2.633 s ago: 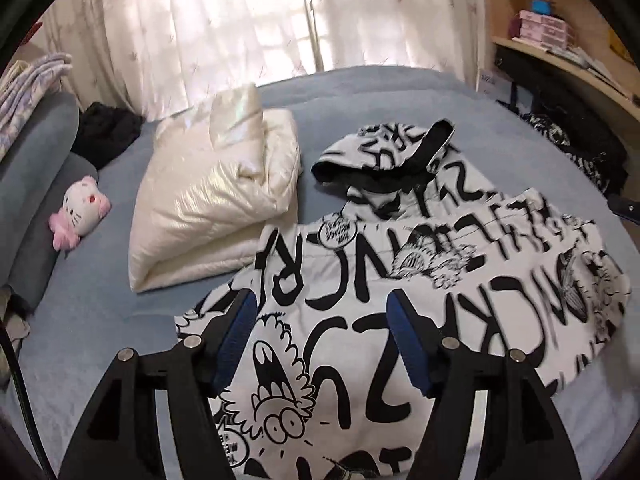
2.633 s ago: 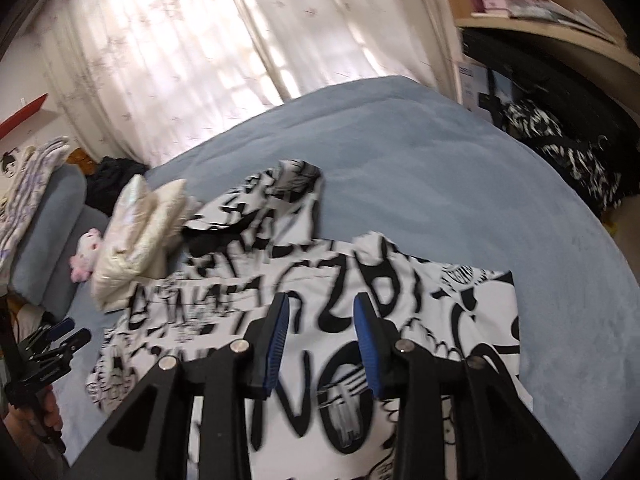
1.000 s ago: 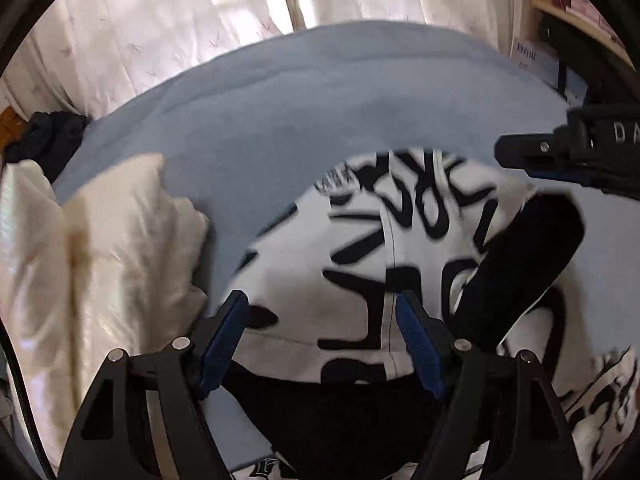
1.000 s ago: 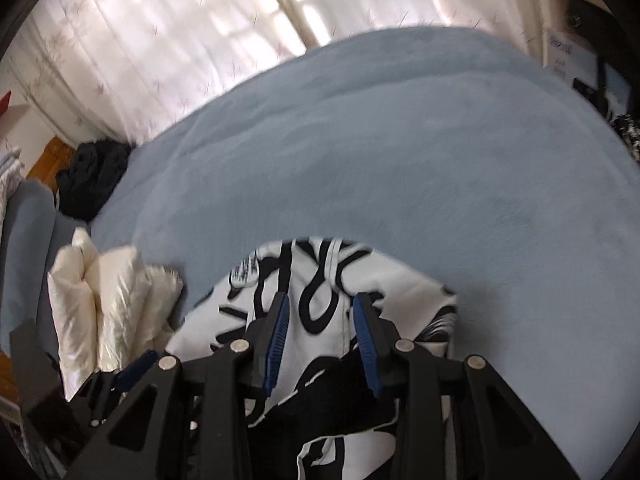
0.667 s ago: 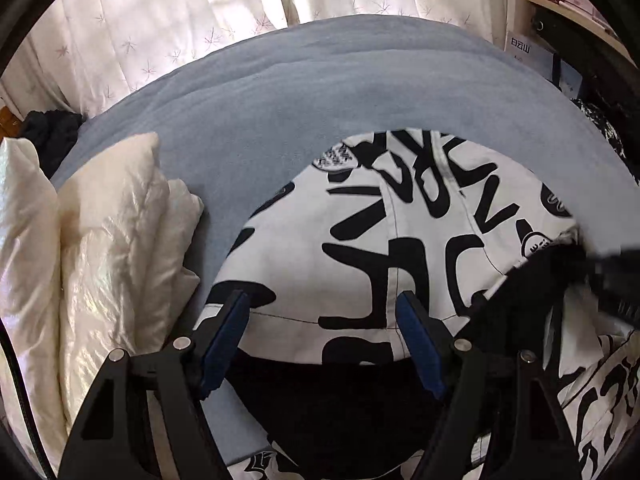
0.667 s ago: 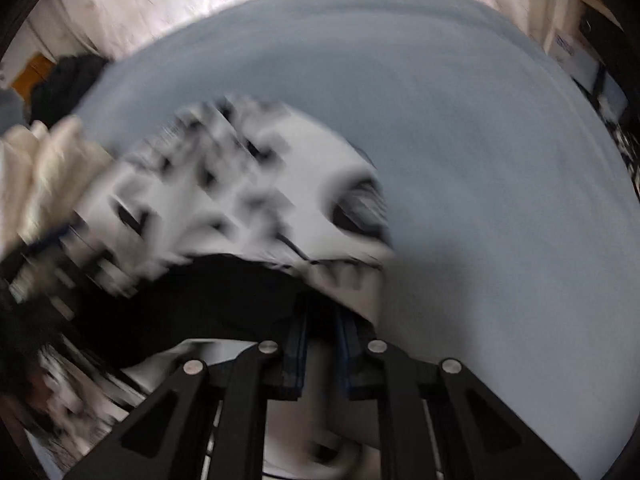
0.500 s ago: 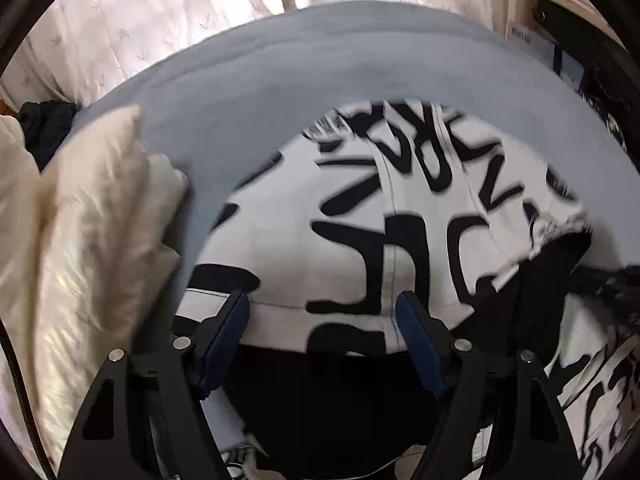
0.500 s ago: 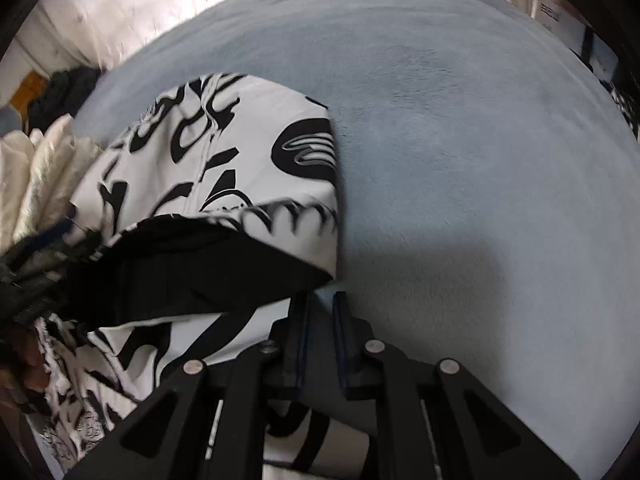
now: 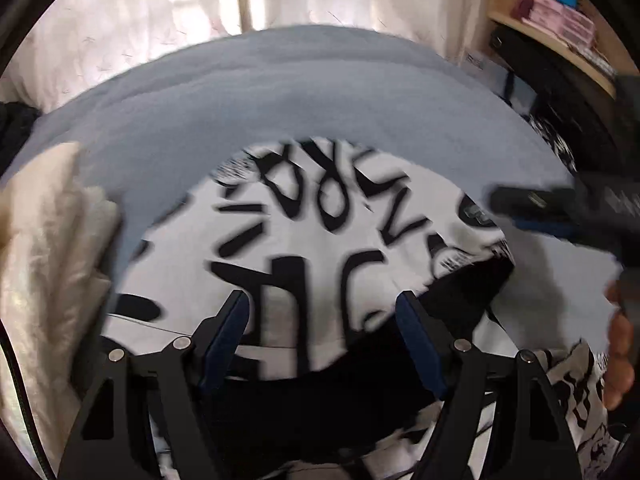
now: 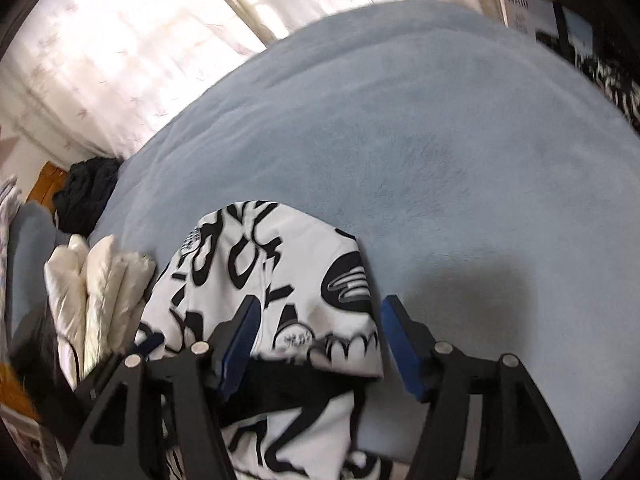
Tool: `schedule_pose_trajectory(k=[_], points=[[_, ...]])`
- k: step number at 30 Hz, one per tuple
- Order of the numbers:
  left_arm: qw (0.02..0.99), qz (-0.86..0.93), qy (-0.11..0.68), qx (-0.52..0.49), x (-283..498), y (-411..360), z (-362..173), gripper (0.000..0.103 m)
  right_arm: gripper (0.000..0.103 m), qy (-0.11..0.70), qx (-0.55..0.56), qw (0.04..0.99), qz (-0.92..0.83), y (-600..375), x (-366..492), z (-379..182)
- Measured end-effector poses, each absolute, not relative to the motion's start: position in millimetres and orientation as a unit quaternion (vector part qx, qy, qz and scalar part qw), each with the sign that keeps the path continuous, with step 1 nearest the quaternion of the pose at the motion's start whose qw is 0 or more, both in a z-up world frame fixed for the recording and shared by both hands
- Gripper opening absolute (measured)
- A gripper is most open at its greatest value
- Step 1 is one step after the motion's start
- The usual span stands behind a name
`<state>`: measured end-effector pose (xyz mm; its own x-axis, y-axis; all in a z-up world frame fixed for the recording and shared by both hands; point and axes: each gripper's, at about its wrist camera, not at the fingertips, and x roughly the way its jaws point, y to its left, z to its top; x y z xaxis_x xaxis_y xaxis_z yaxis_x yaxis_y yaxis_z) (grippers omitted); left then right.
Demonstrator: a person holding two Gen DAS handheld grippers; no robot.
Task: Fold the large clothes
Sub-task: 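Lift the folded jacket bundle with the right gripper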
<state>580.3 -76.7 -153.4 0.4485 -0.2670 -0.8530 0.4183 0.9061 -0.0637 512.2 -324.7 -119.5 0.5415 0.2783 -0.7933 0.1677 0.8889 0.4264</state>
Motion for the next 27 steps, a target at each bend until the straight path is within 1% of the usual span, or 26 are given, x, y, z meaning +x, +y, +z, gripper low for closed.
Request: schedule_pose_trajectory(k=[1,2,4,7,12,13,14,15,16,19,22,27], points=[[0.837,-0.213,0.498,0.082,579,-83,-161,0.070,0.063,0.483,0.240,0.842,0.031,-325,519,-126],[0.823,-0.227,0.514,0.083,577,-90,-168,0.060,0.063,0.488,0.246,0.837,0.033,-327,523,-133],[0.808,-0.240,0.532,0.082,569,-96,-184,0.059,0.063,0.499,0.252,0.829,0.033,-325,531,-142],[0.816,-0.247,0.515,0.094,556,-99,-189,0.059,0.063,0.508,0.249,0.824,0.035,-322,542,-153],[0.811,-0.262,0.521,0.052,554,-85,-188,0.059,0.062,0.506,0.242,0.826,0.061,-307,555,-160],[0.810,-0.264,0.522,0.047,554,-82,-187,0.059,0.058,0.499,0.239,0.830,0.070,-302,556,-158],[0.808,-0.267,0.523,0.042,554,-77,-186,0.059,0.041,0.494,0.229,0.835,0.078,-297,557,-157],[0.806,-0.271,0.525,0.034,552,-74,-184,0.059,0.027,0.489,0.213,0.841,0.087,-290,556,-155],[0.804,-0.275,0.526,0.029,551,-72,-183,0.059,0.009,0.483,0.197,0.847,0.101,-283,553,-152],[0.796,-0.290,0.531,0.000,540,-56,-176,0.059,0.006,0.452,0.154,0.868,0.135,-273,537,-135],[0.792,-0.300,0.530,-0.033,521,-31,-165,0.059,0.006,0.401,0.119,0.888,0.190,-270,508,-111],[0.804,-0.303,0.509,-0.044,479,15,-135,0.059,0.006,0.302,0.022,0.914,0.270,-255,433,-65]])
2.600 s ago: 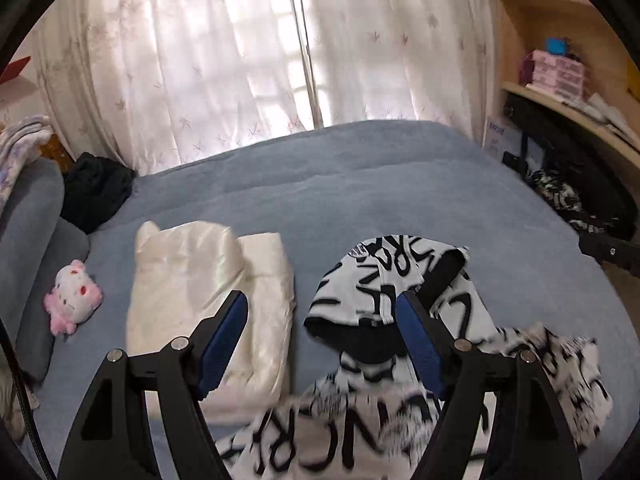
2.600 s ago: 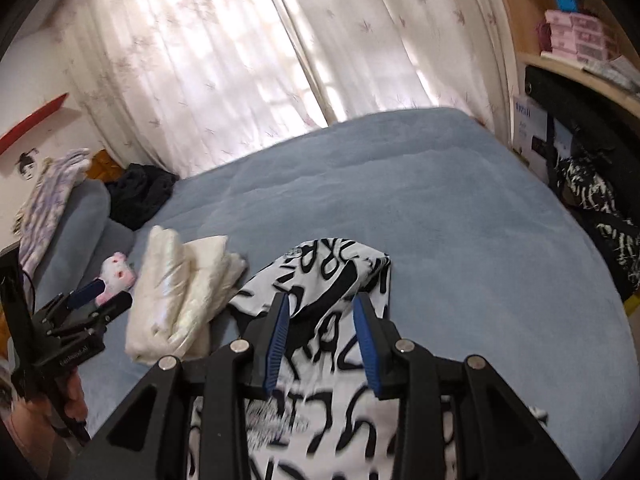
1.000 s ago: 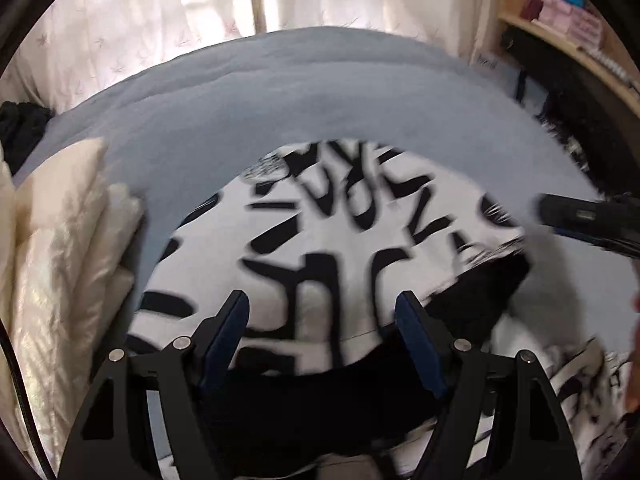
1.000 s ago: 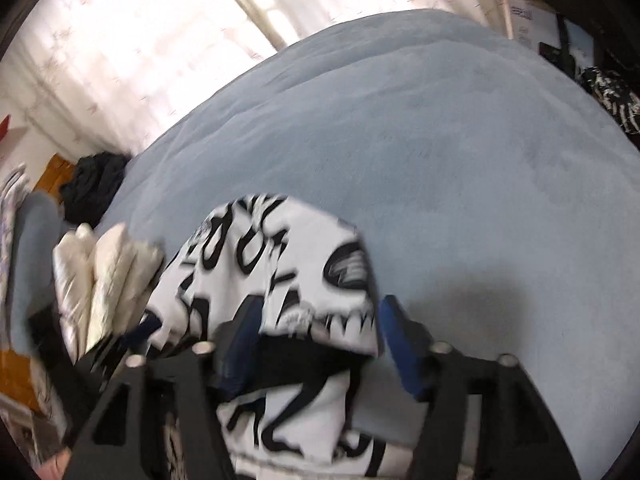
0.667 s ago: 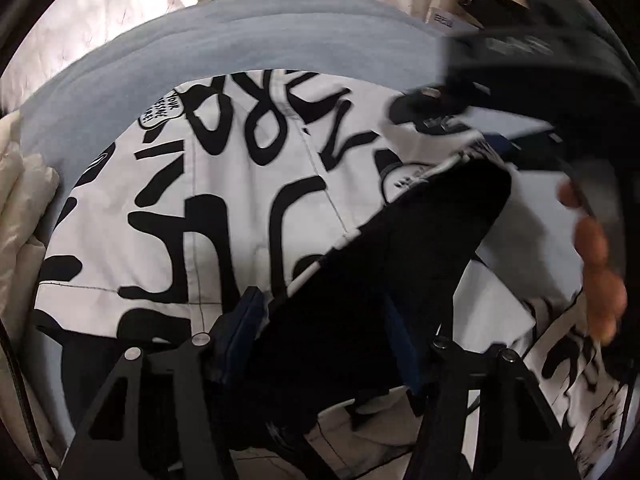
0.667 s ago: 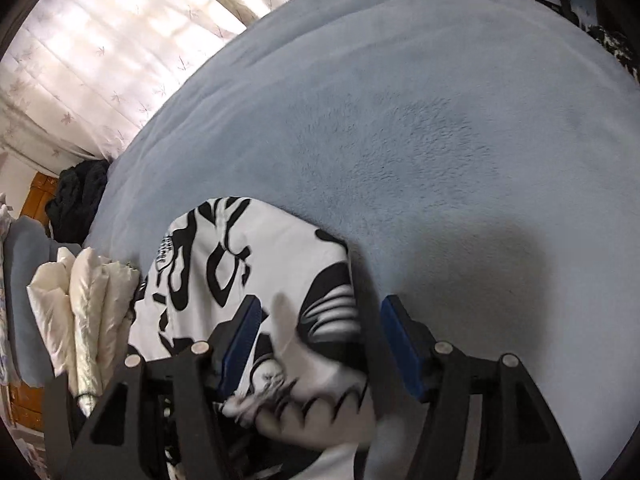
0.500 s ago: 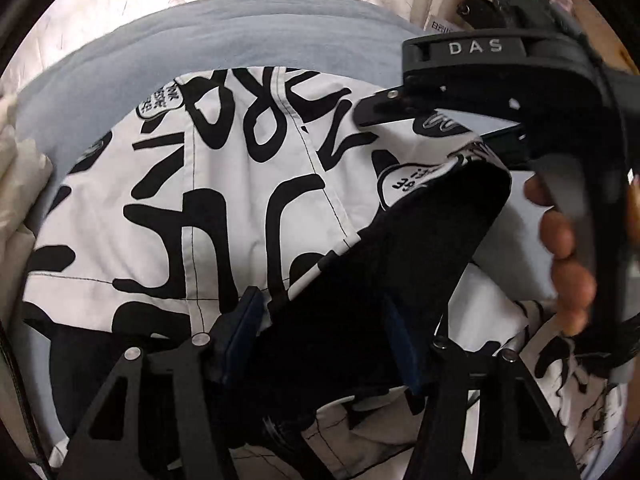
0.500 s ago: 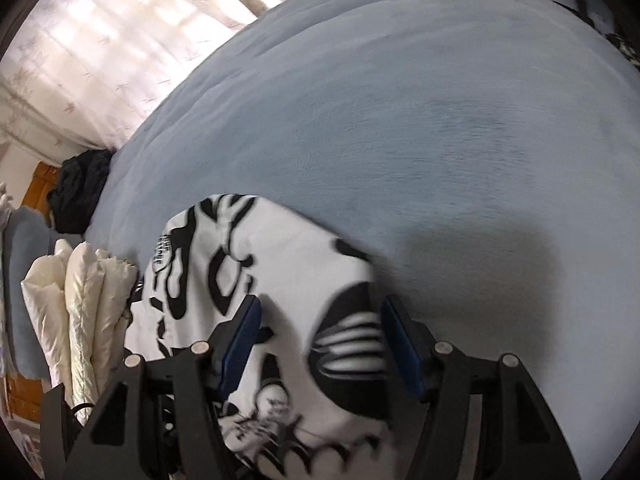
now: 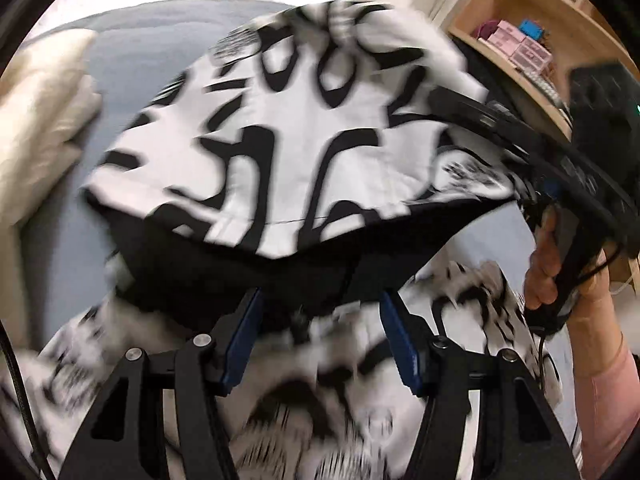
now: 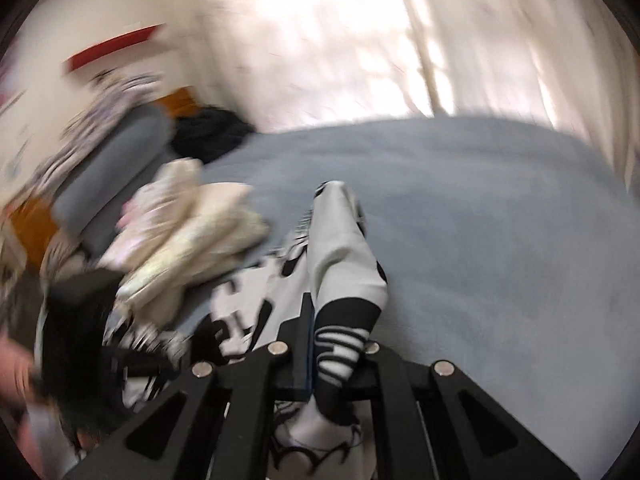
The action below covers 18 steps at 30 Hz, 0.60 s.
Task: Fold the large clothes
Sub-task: 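Lift the folded jacket bundle with the right gripper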
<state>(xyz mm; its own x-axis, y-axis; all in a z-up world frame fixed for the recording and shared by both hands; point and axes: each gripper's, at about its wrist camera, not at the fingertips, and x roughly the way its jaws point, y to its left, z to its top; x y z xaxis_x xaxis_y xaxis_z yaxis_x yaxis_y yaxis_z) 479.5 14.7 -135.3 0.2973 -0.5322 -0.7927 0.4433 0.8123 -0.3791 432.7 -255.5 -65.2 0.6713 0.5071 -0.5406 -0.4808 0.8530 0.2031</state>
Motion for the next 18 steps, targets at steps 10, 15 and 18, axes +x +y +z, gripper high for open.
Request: schedule_pose_trajectory(k=[10,15,18], points=[[0.828,-0.292,0.477,-0.043,382,108,-85,0.059,0.007,0.229,-0.204,0.896,0.320,-212,254,-50],[0.827,-0.295,0.475,-0.059,348,142,-73,0.059,0.011,0.256,-0.290,0.881,0.272,-192,183,-95],[0.818,-0.305,0.481,-0.077,326,151,-76,0.059,0.014,0.279,-0.261,0.894,0.234,-197,162,-109]])
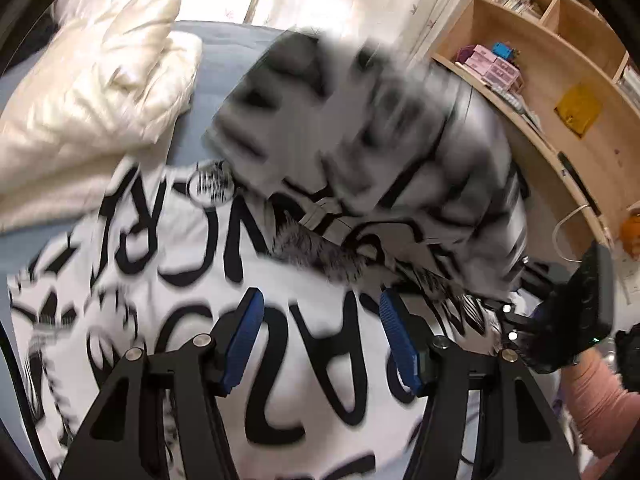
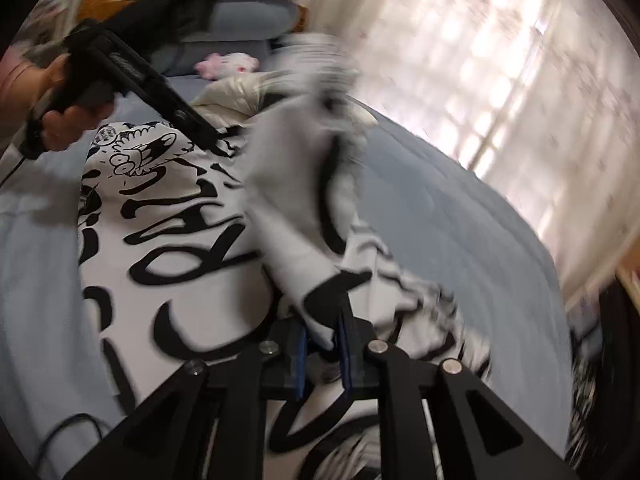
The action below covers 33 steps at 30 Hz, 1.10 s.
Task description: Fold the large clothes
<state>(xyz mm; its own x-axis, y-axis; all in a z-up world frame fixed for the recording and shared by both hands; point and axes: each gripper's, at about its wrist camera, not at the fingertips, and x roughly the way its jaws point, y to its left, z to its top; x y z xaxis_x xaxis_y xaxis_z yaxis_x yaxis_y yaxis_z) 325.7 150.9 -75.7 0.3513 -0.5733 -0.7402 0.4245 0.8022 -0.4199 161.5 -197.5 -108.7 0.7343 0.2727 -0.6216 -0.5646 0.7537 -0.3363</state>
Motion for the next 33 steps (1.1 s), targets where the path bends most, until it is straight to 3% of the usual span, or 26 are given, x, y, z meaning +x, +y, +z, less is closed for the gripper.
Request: schedule_pose_trajectory(k=[4,6,8,11,18,27,28,30,32,33], points=[[0.805,-0.316,0.495,-0.085,313,165,-79,0.059,0.017,0.299,-0.181,0.917,0.193,-211,136,-103],[0.795,-0.329,0.500,-0.098,310,174,-82,0.061,0.023,0.308,-0.140,0.922,0.191,-214,128,-98],[0.786,-0.339,0.503,-0.119,307,181,-85,0.066,0.044,0.321,-0.097,0.923,0.190,-219,123,-95],[0.774,-0.350,0.497,-0.178,303,192,-101,0.072,0.060,0.336,-0.010,0.922,0.193,-226,119,-93],[0.764,-0.349,0.485,-0.244,333,202,-105,0.080,0.063,0.399,0.254,0.855,0.214,-246,152,-124],[0.755,-0.351,0.504,-0.231,403,151,-112,0.080,0.063,0.403,0.373,0.815,0.186,-252,212,-164],[0.754,-0.349,0.509,-0.226,411,142,-114,0.077,0.063,0.403,0.376,0.814,0.181,-252,220,-167],[0.755,-0.343,0.518,-0.211,420,128,-118,0.061,0.064,0.398,0.381,0.815,0.178,-253,232,-170],[0.760,-0.332,0.526,-0.188,426,117,-119,0.024,0.064,0.385,0.379,0.823,0.175,-256,243,-169],[0.768,-0.321,0.527,-0.173,427,112,-120,0.013,0.063,0.376,0.374,0.830,0.173,-258,248,-166]])
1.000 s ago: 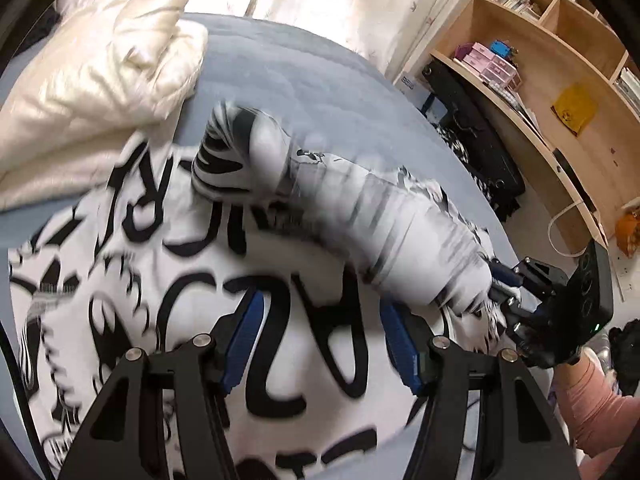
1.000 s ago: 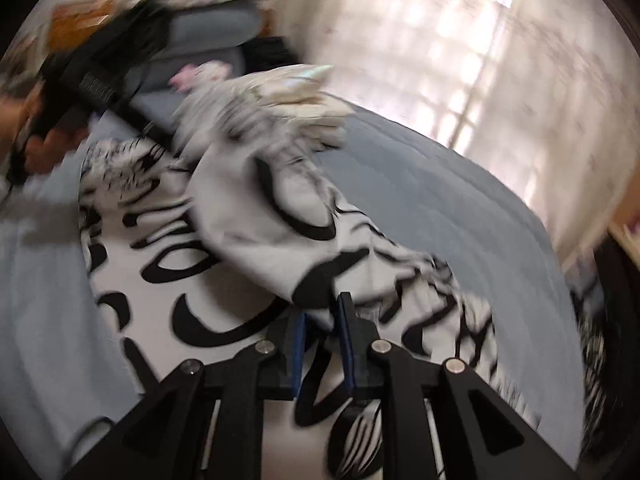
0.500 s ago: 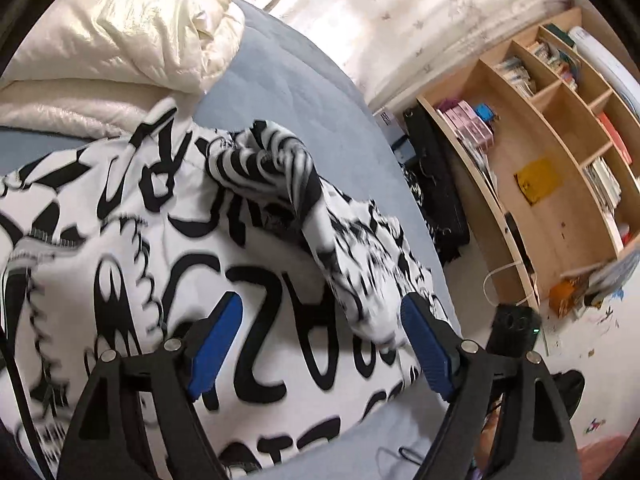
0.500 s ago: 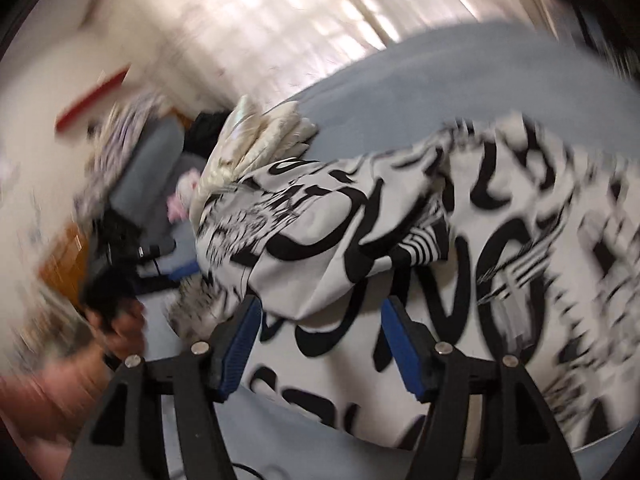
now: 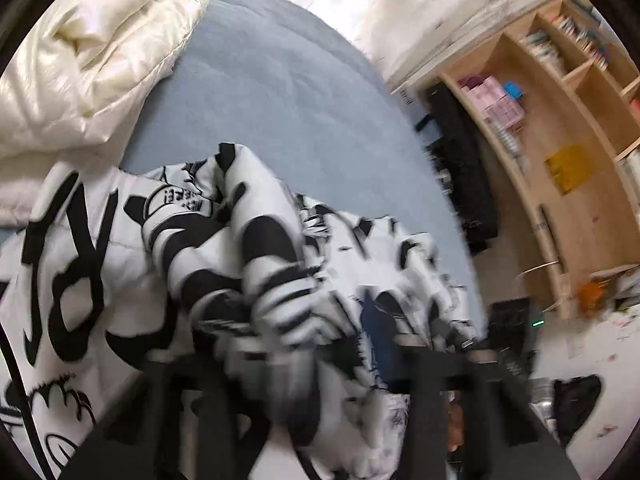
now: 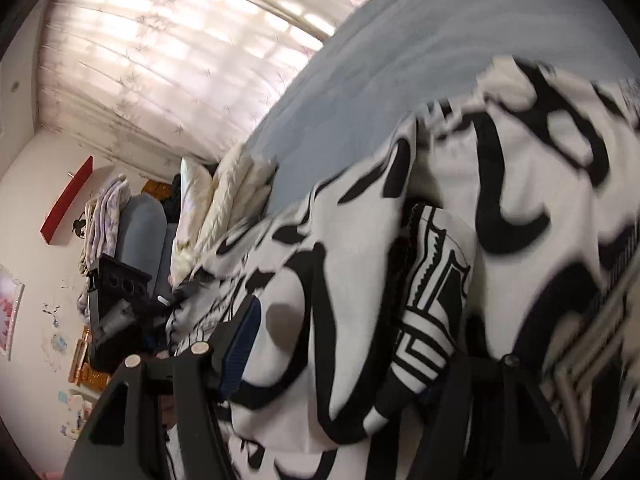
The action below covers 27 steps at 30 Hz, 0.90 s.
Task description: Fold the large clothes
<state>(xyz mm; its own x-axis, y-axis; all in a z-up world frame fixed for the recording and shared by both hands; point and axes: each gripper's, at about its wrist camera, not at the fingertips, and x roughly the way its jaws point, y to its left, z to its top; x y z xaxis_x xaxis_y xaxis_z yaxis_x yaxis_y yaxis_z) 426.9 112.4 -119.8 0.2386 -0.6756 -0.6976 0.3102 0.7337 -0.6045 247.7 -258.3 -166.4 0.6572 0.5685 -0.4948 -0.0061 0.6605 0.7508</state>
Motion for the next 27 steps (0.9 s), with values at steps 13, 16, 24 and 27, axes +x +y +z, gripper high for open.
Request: schedule_pose_trajectory(k=[13,16,24,27], points=[[0.806,-0.293,0.502,-0.116,357,97,-100,0.003,0.009,0.378,0.268,0.872,0.157,-284,248,-97],[0.786,-0.277,0.541,-0.117,337,104,-134,0.003,0.009,0.437,0.249,0.854,0.133,-276,223,-136],[0.788,-0.248,0.544,-0.146,312,116,-161,0.005,0.009,0.452,0.227,0.857,0.094,-256,190,-172],[0.804,-0.232,0.534,-0.119,298,118,-153,0.016,0.014,0.450,0.200,0.867,0.068,-248,184,-162]])
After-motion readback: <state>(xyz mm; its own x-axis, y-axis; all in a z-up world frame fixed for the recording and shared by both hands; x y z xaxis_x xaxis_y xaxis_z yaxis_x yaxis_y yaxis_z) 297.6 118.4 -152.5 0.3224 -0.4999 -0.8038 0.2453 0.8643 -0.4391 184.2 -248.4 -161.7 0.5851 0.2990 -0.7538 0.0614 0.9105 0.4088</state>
